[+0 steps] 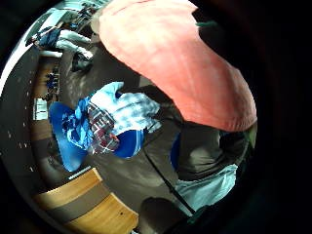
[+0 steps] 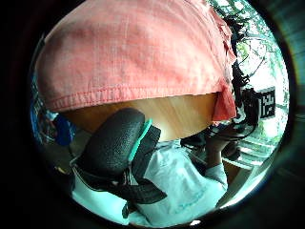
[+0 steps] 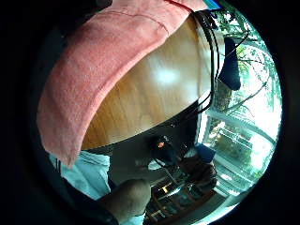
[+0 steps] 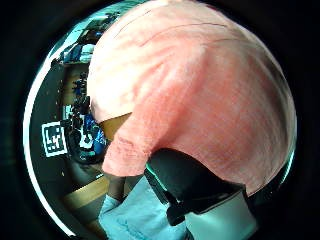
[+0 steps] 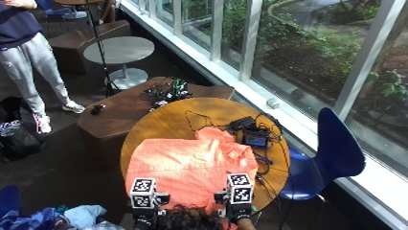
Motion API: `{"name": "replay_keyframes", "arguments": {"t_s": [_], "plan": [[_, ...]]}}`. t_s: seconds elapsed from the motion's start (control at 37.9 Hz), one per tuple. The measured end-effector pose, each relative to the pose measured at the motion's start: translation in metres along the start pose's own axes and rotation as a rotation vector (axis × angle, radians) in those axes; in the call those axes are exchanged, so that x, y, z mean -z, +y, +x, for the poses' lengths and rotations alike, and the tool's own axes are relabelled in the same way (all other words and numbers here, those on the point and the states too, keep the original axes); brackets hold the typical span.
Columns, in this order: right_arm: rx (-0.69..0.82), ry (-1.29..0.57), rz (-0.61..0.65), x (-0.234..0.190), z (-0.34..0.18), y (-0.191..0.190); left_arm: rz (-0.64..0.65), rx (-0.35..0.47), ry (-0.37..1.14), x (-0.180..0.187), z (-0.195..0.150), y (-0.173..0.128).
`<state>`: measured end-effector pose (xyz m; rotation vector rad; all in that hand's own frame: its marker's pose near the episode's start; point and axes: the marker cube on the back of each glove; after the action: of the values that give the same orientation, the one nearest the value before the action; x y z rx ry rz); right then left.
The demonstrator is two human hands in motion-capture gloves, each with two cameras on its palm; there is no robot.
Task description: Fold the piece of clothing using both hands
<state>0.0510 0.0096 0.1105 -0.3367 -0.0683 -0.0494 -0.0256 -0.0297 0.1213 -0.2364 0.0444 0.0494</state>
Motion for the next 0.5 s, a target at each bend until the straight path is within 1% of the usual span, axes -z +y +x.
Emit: {"name": "replay_keyframes", "arguments": {"t_s": [0.08, 0.16, 0.26, 0.37, 0.45, 0.5], "plan": [[0.006, 0.011, -0.018, -0.007, 0.001, -0.001, 0.018, -0.017, 0.01, -0.011, -0.004, -0.003], [-0.005, -0.001, 0.015, -0.008, 0.004, -0.002, 0.116, -0.013, 0.023, -0.019, -0.008, -0.01], [-0.026, -0.01, 0.129, -0.003, 0.009, -0.003, 0.294, 0.002, 0.015, -0.019, -0.009, -0.013], [-0.017, 0.014, 0.263, 0.0, 0.016, -0.008, 0.465, -0.001, 0.023, -0.008, -0.004, -0.006], [0.021, 0.053, 0.366, 0.002, 0.021, -0.009, 0.565, -0.007, 0.011, 0.0, -0.005, 0.001], [0.047, 0.086, 0.415, 0.006, 0.023, -0.008, 0.604, -0.005, -0.05, 0.006, -0.013, 0.006]]}}
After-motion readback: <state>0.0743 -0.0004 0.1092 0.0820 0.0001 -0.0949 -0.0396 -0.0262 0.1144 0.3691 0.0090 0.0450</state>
